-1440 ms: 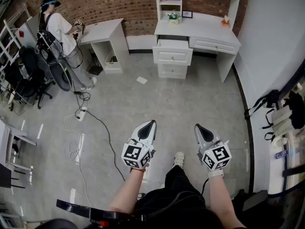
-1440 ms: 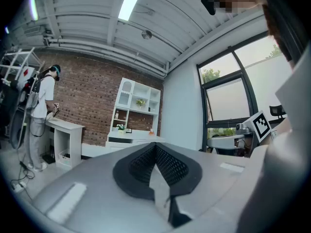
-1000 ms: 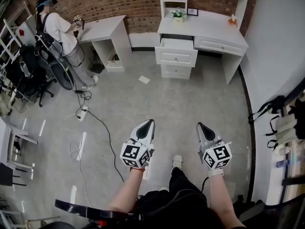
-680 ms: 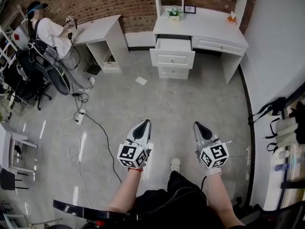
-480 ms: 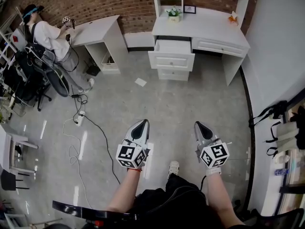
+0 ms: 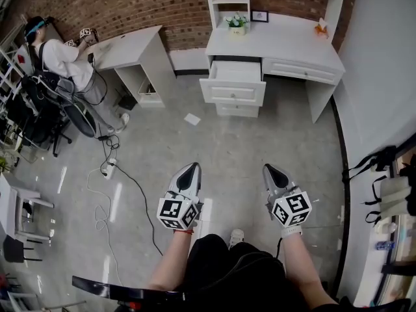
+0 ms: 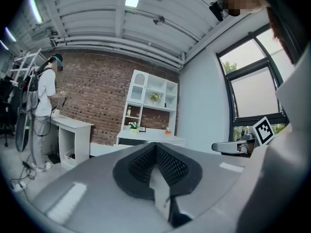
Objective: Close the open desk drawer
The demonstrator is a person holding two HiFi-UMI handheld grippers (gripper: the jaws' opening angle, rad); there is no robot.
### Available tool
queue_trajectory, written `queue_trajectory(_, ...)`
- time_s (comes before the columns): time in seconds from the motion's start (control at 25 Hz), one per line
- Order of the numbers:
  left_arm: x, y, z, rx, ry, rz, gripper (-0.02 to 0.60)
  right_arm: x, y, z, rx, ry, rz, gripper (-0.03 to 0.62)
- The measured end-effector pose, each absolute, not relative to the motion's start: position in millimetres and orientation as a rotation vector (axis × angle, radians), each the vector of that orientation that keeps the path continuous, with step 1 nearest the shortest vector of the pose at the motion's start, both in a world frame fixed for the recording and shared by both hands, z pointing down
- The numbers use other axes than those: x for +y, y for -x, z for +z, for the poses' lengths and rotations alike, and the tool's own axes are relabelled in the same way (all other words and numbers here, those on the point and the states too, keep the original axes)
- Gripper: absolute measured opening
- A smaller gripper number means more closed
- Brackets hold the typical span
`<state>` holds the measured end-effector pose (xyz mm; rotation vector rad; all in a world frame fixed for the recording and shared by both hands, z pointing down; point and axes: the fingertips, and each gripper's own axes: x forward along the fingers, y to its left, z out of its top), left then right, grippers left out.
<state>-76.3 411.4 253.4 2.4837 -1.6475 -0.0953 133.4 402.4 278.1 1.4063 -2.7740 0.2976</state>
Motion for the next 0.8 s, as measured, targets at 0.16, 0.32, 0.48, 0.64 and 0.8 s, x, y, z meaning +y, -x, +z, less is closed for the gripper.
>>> queue_trajectory(0.16,404,78,257,-1.653,-2.468,-0.088,0.003,393,-138,276,-2.770,-1.405,0.310,0.002)
queue_trajectory(0.32,394,80,259,-1.663,-2.452,-0.097,0.003,383,-141,279,-2.764,-1.402,0.337,0.002)
queue_trajectory(0.48,372,84,264,-1.654,-2.450,-0.088,0.003,364,-137,286,-2.758,-1.403,0.352,0.002)
queue_trajectory(0.64,340,89,271,-1.633,-2.450,-0.088,0.003,337,-132,291,-2.748,-1.420,0.368,0.002)
queue_trajectory(0.8,304,97,278,-1.605,-2.445,-0.077,0.003,304,-120,294,-2.734,-1.420,0.378,0.002)
